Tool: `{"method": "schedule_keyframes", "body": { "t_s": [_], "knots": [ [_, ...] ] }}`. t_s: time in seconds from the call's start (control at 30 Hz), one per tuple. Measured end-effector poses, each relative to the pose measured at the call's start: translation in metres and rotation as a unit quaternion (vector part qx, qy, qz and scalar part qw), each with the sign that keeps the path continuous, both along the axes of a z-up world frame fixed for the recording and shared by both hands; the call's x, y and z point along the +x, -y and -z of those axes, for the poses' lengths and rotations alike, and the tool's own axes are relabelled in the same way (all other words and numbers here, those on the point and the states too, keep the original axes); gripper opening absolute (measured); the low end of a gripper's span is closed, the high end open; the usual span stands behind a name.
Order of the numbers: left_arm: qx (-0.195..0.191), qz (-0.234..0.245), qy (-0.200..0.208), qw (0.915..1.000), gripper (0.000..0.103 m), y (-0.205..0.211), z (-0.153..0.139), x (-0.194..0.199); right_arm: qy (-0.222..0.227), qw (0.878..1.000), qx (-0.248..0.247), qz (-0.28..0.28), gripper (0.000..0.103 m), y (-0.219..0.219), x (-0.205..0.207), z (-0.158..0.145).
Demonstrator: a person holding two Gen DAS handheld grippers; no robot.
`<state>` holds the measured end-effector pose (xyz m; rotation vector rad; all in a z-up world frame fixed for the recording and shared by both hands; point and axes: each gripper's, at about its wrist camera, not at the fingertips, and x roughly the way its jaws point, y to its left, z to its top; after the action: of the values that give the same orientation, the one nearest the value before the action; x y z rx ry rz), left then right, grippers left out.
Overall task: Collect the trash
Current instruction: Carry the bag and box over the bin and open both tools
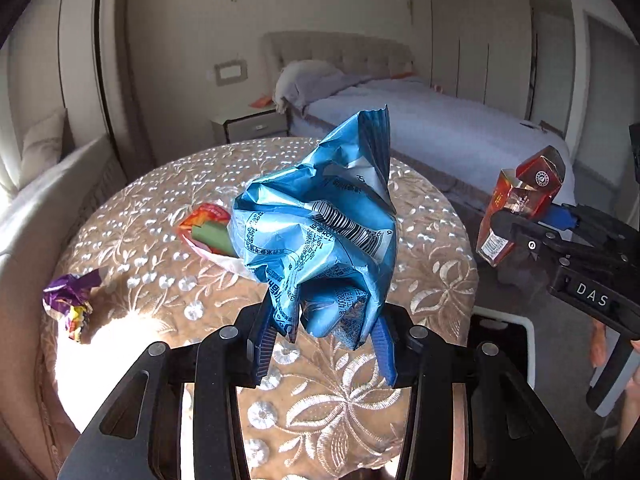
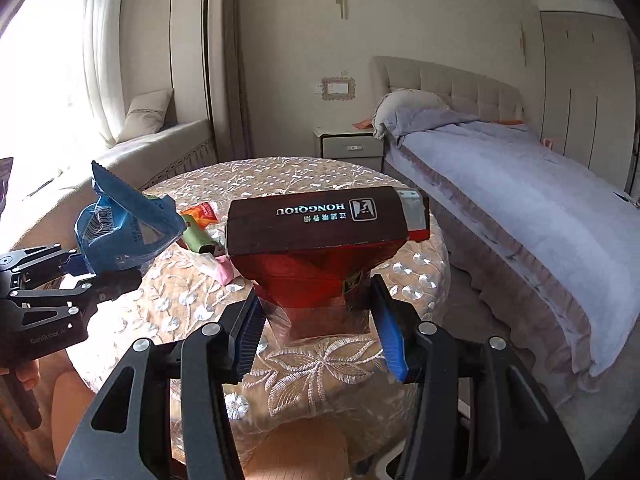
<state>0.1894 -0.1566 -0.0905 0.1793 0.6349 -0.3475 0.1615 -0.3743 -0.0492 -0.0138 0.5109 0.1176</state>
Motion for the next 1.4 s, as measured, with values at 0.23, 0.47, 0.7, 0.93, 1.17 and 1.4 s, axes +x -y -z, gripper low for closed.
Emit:
{"method": "schedule_keyframes", "body": {
  "t_s": [0.23,0.47,0.7,0.93,1.17,1.4],
  "knots": [
    [0.017,0.06,0.001,0.9981,0.041,0.056,0.009,-0.019,0.012,0.999,-0.007,0.037,0.052,0.034,-0.03,0.001],
    [0.039,0.122,-0.017,0.9916,0.041,0.107,0.029,-0.028,-0.001,0.997,-0.024,0.067,0.052,0.062,-0.05,0.015],
    [0.068,0.17,-0.046,0.9819,0.041,0.151,0.059,-0.028,-0.024,0.995,-0.027,0.096,0.052,0.091,-0.061,0.038],
    [0.101,0.217,-0.078,0.9676,0.041,0.192,0.096,-0.026,-0.068,0.992,-0.028,0.106,0.052,0.121,-0.064,0.075],
    [0.136,0.257,-0.118,0.9493,0.041,0.23,0.14,-0.019,-0.127,0.985,-0.033,0.11,0.052,0.147,-0.064,0.125],
    [0.16,0.287,-0.159,0.9311,0.041,0.262,0.178,-0.01,-0.175,0.978,-0.031,0.108,0.052,0.167,-0.058,0.164]
  ]
}}
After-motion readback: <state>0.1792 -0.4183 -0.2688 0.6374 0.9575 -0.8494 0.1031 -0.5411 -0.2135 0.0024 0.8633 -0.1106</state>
